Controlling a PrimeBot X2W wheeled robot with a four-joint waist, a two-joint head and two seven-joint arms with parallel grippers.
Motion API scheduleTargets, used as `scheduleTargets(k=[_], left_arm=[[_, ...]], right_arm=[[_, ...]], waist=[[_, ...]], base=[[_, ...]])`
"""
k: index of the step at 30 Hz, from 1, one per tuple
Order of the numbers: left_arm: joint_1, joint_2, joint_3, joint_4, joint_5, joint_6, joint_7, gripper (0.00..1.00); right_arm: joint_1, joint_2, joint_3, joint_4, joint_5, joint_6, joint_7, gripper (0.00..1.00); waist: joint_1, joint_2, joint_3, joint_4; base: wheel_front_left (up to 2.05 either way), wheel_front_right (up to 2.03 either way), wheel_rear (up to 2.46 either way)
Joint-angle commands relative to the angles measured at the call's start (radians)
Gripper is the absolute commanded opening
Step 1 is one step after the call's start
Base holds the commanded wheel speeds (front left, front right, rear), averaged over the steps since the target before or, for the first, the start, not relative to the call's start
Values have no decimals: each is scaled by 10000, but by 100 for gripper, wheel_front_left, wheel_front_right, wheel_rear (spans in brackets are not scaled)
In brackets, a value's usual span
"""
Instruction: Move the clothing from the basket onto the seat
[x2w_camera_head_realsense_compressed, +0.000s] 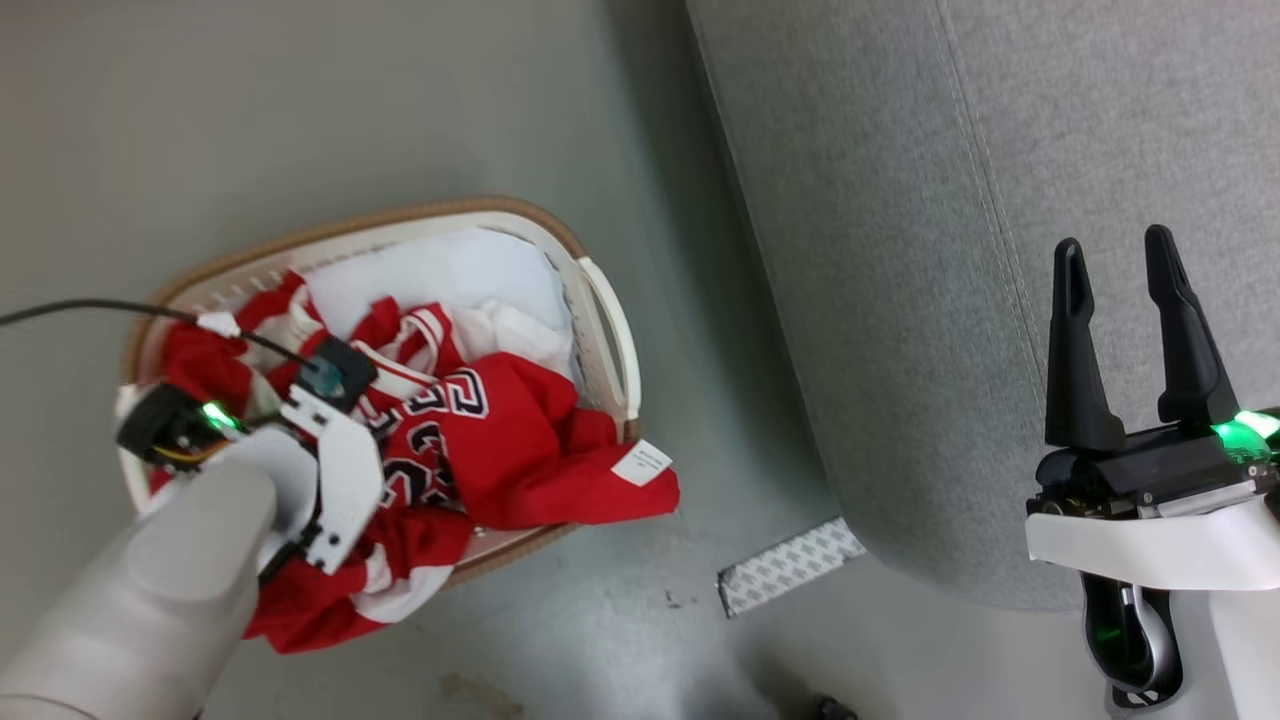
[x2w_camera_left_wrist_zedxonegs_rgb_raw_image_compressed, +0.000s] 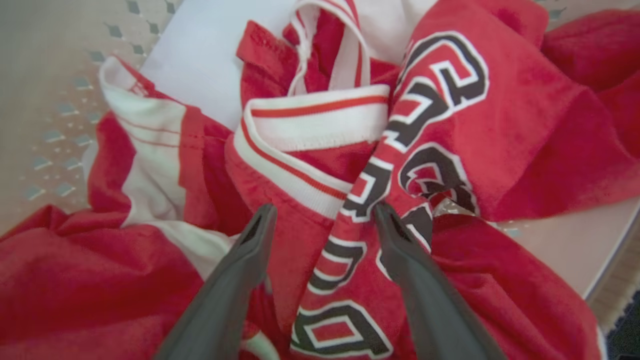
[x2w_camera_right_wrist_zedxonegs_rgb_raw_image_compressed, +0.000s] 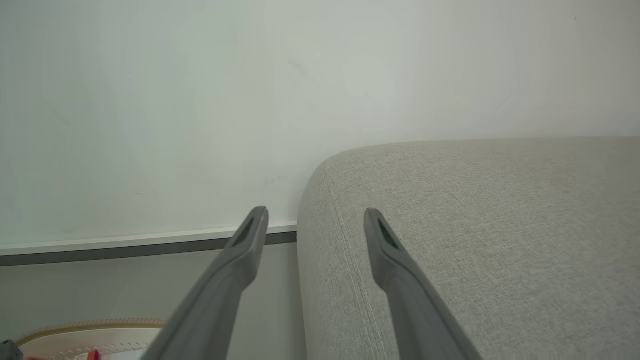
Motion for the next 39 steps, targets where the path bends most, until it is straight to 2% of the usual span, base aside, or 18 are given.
scheduleTargets(k=[1,9,10,12,18,24,39], left_arm=[[-146,62,-179,114,-74,17,98,100],[-583,-10,-1092,563,-314,16,590,100],[-620,-6,-1151,598,-370,16,580,90],[-669,-16,-1295,636,-496,16,527,0],[-616,-55,-1640,748,-856,16,85,0],[-227,-422,-1733,775,-1404,16,-519,0],[1164,-2310,-1509,476,-3118,16,-3355,0]], right_arm=[[-140,16,42,-50,118,-21,5,100],[-215,16,161,-29,359,-21,5,100],[-232,15,167,-22,363,-21,5,100],[-229,16,186,1,339,-21,5,100],[-290,15,166,155,227,-21,5,100],[-218,12,56,340,12,-21,5,100],[673,-3,-413,1258,-1514,-21,6,100]], waist=[[-1,0,302,-210],[-1,0,618,-330],[-1,0,639,-334],[-1,0,659,-334],[-1,0,357,-204],[-1,0,-546,45],[-1,0,-4536,1790]], base=[[0,0,0],[0,0,0],[0,0,0],[0,0,0],[0,0,0],[0,0,0],[0,0,0]])
